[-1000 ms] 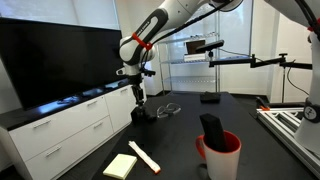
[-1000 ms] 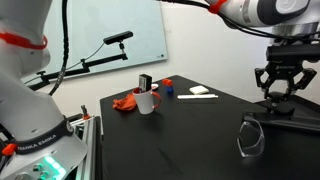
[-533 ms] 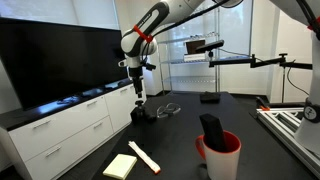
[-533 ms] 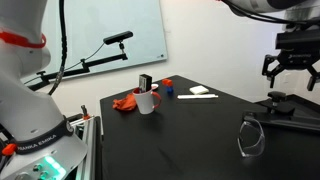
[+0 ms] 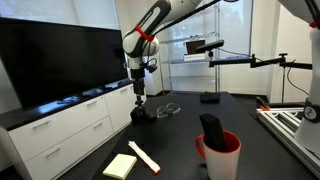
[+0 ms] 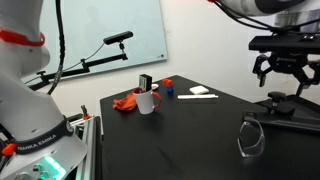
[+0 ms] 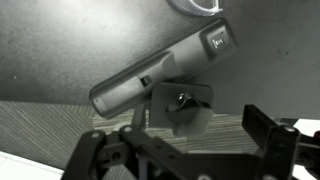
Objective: Loosen up the screw on the c-clamp
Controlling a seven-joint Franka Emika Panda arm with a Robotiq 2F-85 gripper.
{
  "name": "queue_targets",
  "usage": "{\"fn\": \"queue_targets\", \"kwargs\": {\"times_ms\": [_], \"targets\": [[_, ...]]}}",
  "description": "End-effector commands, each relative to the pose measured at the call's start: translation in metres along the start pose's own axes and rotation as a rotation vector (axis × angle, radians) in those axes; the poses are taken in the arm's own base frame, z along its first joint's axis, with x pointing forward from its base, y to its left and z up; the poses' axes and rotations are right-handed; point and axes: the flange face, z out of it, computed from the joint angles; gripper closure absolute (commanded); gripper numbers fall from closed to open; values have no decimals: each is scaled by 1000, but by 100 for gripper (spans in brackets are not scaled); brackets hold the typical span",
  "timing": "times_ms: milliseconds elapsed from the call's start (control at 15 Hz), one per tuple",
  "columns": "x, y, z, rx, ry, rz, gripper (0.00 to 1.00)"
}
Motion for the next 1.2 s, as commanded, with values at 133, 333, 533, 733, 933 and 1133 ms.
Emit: {"fn": "queue_targets", "kwargs": {"times_ms": [133,333,533,733,933,1133], "targets": [[-2,-15,7,0,31,287,0],[-1,-12,4,-29,76,411,0],[1,-8,2,-56,100,491,0],[0,-12,6,-61,87,538,0],[2,-18,8,-61,81,570,0],[3,-19,8,-69,83,594,32]]}}
